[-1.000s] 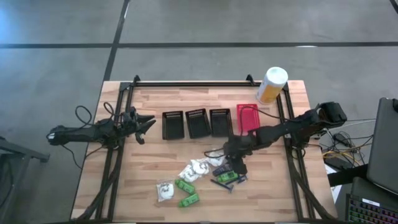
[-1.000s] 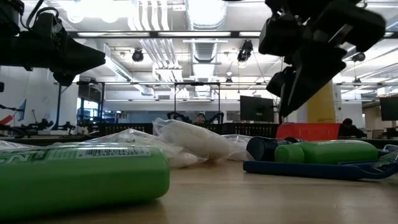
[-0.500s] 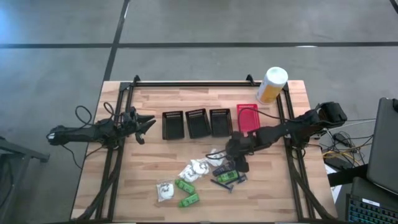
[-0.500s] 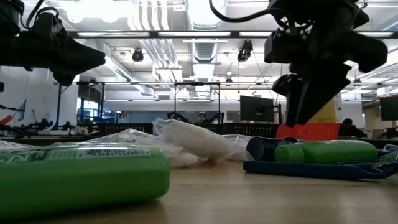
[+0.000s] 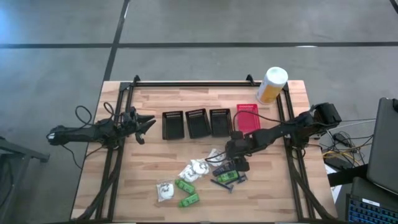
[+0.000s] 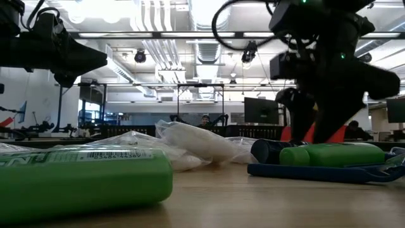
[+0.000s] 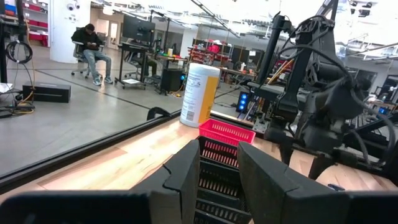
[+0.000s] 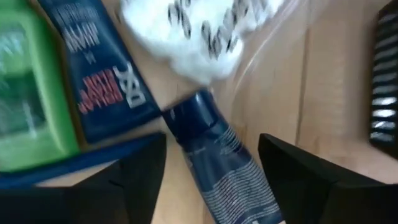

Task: Pick & Place Travel size toiletries
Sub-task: Put the top blue shave cream into the red bin

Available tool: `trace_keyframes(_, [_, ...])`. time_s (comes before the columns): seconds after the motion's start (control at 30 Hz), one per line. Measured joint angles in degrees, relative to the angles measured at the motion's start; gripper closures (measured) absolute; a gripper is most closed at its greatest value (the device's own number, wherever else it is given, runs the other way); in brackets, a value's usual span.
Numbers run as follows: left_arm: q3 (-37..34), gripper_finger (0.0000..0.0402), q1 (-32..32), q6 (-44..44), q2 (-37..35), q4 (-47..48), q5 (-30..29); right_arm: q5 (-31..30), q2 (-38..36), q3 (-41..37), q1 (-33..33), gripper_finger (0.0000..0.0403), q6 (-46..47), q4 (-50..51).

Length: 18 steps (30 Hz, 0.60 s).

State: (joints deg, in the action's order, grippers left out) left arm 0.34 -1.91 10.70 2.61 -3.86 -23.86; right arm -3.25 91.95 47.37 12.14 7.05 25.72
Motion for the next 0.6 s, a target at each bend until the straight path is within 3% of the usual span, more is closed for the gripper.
trace_keyframes(0.2, [0.0, 0.0287, 0.0, 0.0, 0.0, 0.0, 0.0, -1.3, 2.7, 0.1, 0.0, 0.0106, -0.3, 0.2])
trace_keyframes(0.37, [0.0, 0.0287, 0.0, 0.0, 0.0, 0.0, 0.0, -1.4, 3.3, 0.1, 0.0, 0.0098, -0.2, 0.0])
trace_keyframes(0.6, [0.0, 0.0287, 0.0, 0.0, 0.0, 0.0, 0.0, -1.1, 3.0, 0.1, 0.0, 0.0144, -0.1, -0.4])
